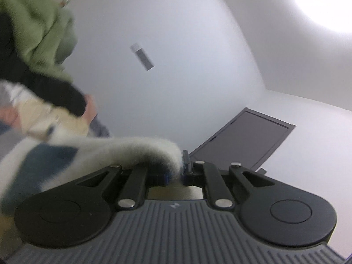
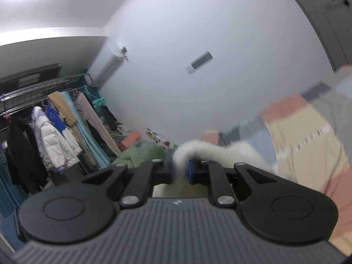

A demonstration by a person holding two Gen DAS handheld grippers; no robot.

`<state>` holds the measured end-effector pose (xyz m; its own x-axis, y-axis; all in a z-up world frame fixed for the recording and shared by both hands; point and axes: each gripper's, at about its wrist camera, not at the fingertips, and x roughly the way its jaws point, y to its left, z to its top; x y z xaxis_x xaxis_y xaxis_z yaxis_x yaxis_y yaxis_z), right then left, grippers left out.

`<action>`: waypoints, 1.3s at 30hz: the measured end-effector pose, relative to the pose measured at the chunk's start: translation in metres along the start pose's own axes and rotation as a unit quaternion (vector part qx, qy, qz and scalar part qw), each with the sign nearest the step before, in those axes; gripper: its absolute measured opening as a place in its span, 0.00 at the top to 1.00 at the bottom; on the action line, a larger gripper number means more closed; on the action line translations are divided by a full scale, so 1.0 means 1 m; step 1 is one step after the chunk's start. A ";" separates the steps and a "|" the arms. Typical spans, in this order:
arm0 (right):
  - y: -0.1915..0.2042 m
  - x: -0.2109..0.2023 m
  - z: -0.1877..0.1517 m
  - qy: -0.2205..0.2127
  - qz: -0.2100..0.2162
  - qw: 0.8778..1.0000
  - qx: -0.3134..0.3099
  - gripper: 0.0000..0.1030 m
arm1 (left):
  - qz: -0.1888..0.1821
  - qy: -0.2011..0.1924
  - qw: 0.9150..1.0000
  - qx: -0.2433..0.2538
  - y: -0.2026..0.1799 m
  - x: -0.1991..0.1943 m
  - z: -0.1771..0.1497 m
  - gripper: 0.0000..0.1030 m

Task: Fold large clothes
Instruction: 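Raise the sweater high with both grippers to shake it open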

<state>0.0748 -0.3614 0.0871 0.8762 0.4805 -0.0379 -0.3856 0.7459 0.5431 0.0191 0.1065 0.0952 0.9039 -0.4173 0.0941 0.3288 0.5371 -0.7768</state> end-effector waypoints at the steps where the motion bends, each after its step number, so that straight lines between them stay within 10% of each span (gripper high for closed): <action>1: 0.007 -0.002 0.011 -0.004 0.005 1.000 -0.004 0.86 | -0.005 -0.004 1.000 0.008 -0.011 0.000 0.010 0.88; 15: 0.141 -0.039 0.164 -0.102 0.100 0.984 -0.107 0.86 | -0.083 -0.053 0.986 0.134 -0.208 -0.039 0.164 0.88; 21: 0.169 -0.019 0.218 -0.121 0.072 0.982 -0.125 0.86 | -0.078 -0.053 0.982 0.166 -0.253 -0.006 0.203 0.87; 39: -0.006 0.228 0.093 0.074 -0.120 0.985 -0.095 0.85 | 0.159 0.083 0.976 0.123 0.046 0.270 0.094 0.87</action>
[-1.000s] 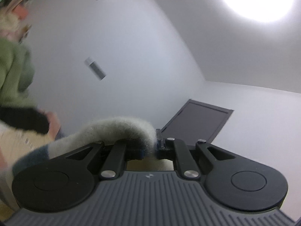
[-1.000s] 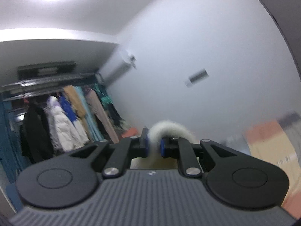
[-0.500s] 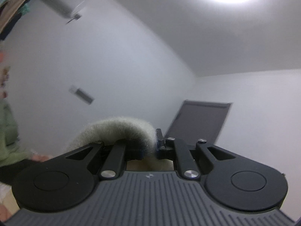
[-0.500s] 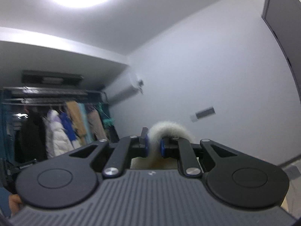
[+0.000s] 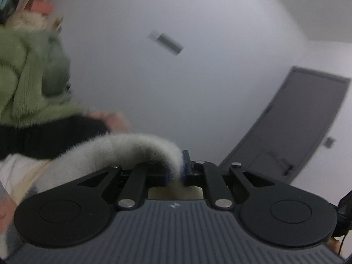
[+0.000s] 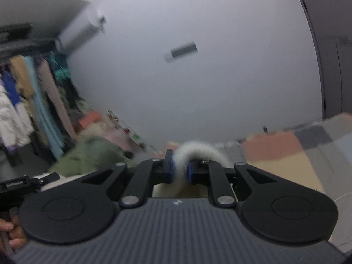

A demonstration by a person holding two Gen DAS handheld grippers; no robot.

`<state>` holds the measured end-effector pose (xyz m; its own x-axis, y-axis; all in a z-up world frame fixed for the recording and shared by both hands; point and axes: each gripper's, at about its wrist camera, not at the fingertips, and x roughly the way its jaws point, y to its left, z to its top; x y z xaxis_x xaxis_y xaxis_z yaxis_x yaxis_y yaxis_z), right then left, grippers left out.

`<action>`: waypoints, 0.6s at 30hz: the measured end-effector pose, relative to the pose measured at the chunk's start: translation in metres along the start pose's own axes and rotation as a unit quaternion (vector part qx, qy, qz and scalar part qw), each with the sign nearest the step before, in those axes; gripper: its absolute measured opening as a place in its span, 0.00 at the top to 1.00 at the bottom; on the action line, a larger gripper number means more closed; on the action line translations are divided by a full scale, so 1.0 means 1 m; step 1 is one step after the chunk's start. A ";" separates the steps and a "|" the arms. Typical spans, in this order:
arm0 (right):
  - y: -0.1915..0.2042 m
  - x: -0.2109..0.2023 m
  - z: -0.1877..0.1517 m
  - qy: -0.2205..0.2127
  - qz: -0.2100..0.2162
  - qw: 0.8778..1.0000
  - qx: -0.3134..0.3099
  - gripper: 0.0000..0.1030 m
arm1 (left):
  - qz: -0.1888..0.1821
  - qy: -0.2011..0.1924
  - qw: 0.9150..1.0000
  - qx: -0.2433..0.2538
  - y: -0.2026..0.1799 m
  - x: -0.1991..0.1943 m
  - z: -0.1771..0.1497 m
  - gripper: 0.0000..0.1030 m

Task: Fold large clothes
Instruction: 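Raise the sweater high with both grippers to shake it open, then lower the sweater onto the bed and open the left gripper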

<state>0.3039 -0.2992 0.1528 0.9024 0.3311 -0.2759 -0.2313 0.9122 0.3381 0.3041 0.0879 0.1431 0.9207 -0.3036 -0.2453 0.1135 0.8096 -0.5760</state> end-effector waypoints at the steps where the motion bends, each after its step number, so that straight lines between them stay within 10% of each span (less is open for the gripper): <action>1: -0.004 0.022 -0.008 0.010 -0.005 1.000 0.001 0.85 | 0.008 0.009 1.000 -0.001 0.012 0.020 -0.007 0.87; 9: -0.063 0.175 -0.096 0.089 -0.035 0.995 0.037 0.85 | 0.067 0.091 0.993 0.028 0.105 0.158 -0.077 0.87; 18: -0.084 0.227 -0.136 0.149 -0.050 0.987 0.024 0.85 | 0.110 0.143 0.983 0.019 0.156 0.209 -0.120 0.87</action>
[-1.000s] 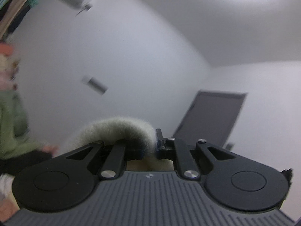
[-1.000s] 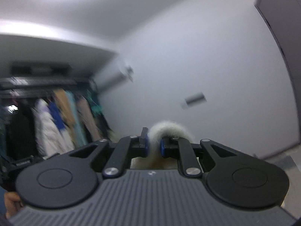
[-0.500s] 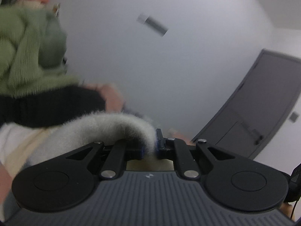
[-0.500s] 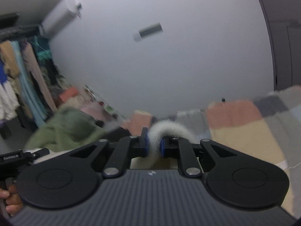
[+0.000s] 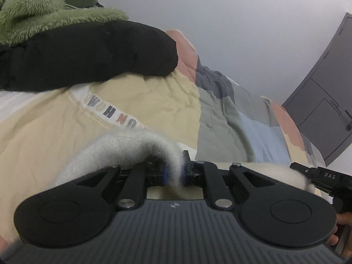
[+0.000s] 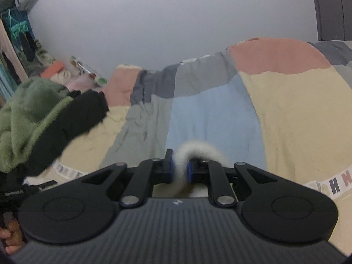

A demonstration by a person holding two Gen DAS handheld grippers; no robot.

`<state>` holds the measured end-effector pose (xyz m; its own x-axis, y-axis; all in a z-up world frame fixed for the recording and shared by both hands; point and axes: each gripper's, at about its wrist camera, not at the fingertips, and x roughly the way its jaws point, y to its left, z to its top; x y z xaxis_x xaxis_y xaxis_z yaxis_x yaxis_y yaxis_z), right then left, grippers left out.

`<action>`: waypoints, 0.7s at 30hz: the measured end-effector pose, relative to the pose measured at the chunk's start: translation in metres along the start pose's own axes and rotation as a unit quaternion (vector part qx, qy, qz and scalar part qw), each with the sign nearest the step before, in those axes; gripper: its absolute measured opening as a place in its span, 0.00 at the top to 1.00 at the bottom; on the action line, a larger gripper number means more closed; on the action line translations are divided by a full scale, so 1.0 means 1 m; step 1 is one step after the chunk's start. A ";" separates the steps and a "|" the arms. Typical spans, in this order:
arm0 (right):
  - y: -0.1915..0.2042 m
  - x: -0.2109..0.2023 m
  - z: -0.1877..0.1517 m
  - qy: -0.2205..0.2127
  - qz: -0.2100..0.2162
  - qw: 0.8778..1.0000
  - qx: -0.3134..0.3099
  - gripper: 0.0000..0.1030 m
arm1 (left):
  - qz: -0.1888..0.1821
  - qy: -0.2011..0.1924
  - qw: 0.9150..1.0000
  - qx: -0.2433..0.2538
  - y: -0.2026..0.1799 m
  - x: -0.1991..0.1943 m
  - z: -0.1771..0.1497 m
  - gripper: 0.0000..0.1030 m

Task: Fold large clothes
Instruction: 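Lower the sweater onto the bed and open the left gripper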

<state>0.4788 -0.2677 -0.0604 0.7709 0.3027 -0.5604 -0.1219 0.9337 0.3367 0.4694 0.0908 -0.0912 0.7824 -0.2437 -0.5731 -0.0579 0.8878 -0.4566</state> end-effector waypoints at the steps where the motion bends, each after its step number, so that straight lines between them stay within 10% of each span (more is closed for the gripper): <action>1: 0.000 0.001 -0.002 0.000 -0.003 1.000 0.000 0.85 | -0.001 0.001 1.000 0.001 0.000 0.000 0.001 0.87; 7: 0.003 -0.001 -0.005 -0.001 0.008 1.000 0.004 0.61 | -0.015 0.003 0.999 0.030 -0.020 -0.034 0.000 0.49; 21: 0.031 -0.166 -0.059 -0.038 0.013 0.999 0.004 0.54 | 0.018 -0.034 0.997 0.073 -0.041 -0.216 -0.061 0.49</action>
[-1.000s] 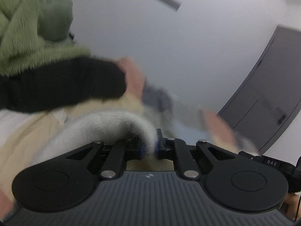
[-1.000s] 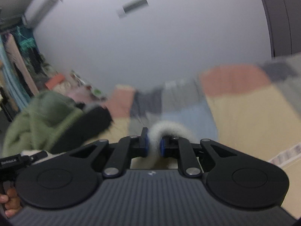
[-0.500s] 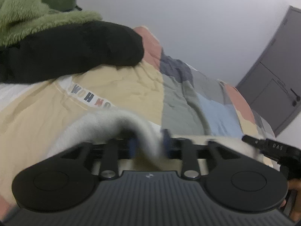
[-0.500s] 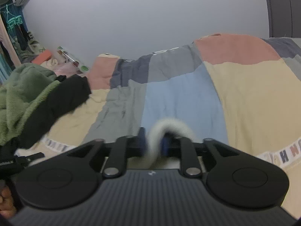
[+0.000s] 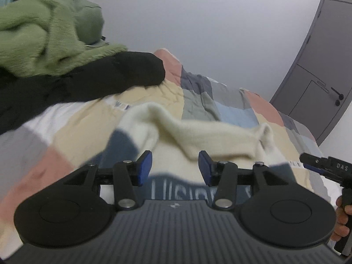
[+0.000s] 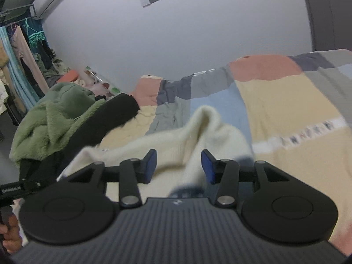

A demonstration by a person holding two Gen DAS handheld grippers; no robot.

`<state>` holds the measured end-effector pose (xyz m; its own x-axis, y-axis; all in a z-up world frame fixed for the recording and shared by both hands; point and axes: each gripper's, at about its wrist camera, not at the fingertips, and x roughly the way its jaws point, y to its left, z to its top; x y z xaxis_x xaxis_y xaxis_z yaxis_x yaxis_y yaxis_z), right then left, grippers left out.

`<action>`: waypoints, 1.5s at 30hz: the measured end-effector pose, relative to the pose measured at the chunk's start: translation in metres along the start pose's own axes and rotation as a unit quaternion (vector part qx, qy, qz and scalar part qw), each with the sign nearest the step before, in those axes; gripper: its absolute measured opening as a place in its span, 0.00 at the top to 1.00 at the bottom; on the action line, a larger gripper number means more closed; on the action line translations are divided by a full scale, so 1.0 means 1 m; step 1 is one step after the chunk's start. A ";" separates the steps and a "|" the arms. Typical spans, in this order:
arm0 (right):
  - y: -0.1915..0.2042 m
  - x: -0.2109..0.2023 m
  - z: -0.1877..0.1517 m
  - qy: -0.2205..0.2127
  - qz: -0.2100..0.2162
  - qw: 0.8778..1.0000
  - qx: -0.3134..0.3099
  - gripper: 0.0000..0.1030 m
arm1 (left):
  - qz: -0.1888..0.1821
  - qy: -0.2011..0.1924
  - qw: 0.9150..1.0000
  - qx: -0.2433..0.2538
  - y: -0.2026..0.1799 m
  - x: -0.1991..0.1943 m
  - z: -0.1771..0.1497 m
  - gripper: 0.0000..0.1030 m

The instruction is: Fold large clothes

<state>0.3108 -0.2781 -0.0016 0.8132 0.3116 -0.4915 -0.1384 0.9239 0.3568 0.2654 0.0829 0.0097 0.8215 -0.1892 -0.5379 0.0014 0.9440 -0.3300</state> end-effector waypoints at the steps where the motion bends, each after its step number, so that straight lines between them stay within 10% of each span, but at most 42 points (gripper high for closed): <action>1: 0.001 -0.012 -0.005 0.001 -0.003 1.000 0.000 0.54 | 0.002 -0.001 1.000 -0.001 0.001 -0.013 -0.007 0.49; 15: 0.016 -0.143 -0.108 0.023 -0.027 0.999 -0.040 0.45 | 0.074 -0.012 0.997 -0.009 0.013 -0.133 -0.113 0.49; 33: 0.016 -0.109 -0.162 0.101 -0.103 0.983 -0.111 0.38 | 0.158 -0.006 0.987 -0.034 0.047 -0.128 -0.126 0.47; 45: 0.006 -0.127 -0.153 0.066 -0.150 0.980 -0.115 0.85 | 0.173 0.012 0.984 -0.033 0.053 -0.117 -0.133 0.42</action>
<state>0.1200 -0.2786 -0.0588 0.7591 0.0299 -0.6503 -0.0399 0.9992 -0.0006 0.0933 0.1193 -0.0485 0.7524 0.1341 -0.6449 -0.3142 0.9335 -0.1726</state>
